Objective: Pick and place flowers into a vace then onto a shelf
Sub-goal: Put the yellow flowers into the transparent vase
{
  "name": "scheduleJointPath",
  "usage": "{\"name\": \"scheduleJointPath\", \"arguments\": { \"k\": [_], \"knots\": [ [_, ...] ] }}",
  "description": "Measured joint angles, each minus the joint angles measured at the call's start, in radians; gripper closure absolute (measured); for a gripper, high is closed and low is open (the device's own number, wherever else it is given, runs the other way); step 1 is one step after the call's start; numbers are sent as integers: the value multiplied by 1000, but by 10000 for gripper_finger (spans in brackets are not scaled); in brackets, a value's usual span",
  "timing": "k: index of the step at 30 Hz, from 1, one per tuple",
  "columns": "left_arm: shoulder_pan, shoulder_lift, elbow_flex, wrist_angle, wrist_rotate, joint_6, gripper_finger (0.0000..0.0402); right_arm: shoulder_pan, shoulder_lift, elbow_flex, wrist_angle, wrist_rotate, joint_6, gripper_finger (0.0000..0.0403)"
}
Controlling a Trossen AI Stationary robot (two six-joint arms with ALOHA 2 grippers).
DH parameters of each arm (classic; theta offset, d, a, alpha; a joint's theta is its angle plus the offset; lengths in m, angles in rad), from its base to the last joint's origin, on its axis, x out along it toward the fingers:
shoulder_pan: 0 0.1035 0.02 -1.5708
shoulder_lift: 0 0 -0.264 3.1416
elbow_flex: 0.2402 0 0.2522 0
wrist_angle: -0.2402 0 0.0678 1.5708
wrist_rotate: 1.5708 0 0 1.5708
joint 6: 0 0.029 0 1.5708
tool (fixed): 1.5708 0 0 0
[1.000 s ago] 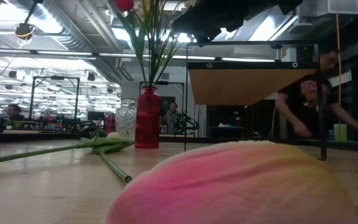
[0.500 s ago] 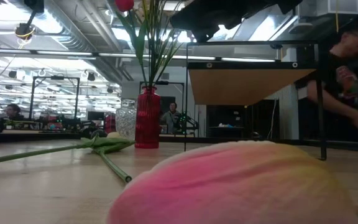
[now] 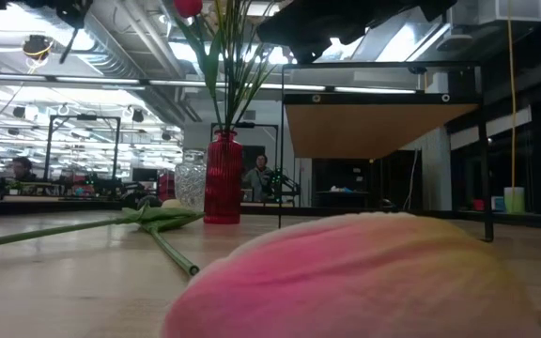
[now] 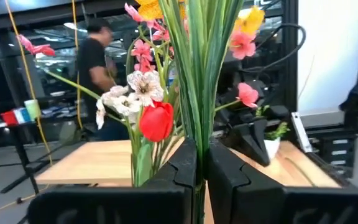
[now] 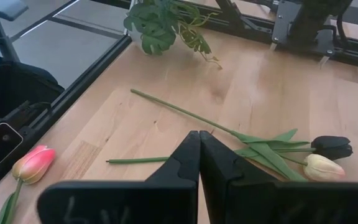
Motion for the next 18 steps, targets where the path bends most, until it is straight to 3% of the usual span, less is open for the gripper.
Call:
{"name": "scheduleJointPath", "arguments": {
  "k": [18],
  "knots": [
    [538, 150, 13, 271, 558, 36, 390, 0, 0, 0, -1, 0, 3, 393]
  ]
}}
